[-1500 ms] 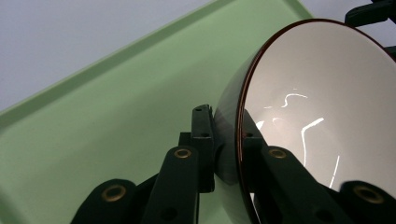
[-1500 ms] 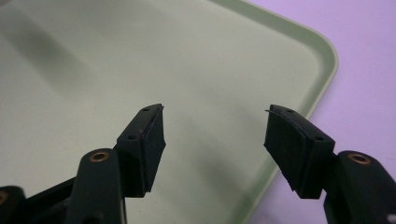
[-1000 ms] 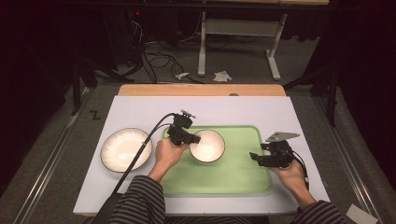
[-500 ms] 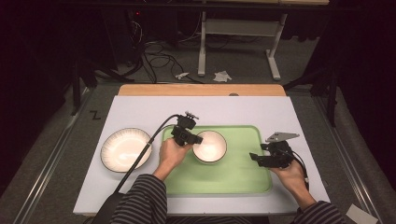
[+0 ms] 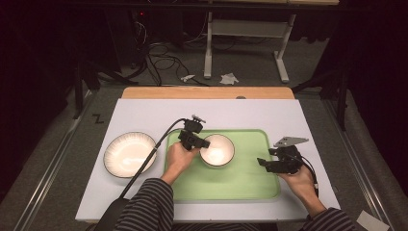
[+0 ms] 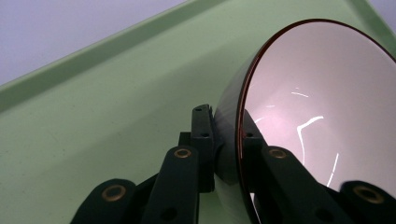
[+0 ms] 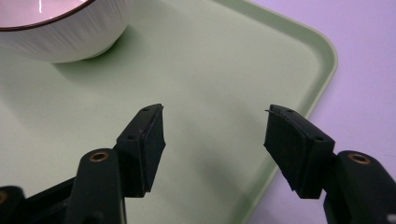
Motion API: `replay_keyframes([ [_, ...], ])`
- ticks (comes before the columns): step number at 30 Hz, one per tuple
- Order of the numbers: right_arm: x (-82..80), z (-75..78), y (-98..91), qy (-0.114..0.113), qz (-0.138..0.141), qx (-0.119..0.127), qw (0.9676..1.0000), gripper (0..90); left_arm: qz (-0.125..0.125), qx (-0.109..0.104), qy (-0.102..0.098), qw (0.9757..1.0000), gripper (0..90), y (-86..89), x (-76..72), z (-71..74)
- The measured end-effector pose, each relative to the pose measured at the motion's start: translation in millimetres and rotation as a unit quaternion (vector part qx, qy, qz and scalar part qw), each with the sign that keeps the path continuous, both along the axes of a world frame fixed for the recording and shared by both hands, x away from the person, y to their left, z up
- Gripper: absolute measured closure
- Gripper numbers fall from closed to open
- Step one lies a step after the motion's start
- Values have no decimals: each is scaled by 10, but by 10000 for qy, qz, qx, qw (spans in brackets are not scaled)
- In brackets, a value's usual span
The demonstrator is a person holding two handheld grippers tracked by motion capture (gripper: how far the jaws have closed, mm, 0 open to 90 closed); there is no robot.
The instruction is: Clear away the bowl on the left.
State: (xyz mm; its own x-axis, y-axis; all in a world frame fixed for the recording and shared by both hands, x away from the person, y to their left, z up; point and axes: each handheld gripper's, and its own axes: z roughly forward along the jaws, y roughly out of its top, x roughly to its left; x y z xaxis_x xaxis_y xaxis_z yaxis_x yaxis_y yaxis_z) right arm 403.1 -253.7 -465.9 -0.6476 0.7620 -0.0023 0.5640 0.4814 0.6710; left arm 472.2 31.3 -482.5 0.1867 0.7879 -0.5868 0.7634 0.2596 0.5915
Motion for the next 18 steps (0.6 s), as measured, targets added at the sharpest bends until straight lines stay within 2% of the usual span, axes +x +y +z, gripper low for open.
replay_keyframes([
  [18,-2,-13,10,32,8,-16,10000,391,61,-18,12,10000,826,-34,45,-70],
])
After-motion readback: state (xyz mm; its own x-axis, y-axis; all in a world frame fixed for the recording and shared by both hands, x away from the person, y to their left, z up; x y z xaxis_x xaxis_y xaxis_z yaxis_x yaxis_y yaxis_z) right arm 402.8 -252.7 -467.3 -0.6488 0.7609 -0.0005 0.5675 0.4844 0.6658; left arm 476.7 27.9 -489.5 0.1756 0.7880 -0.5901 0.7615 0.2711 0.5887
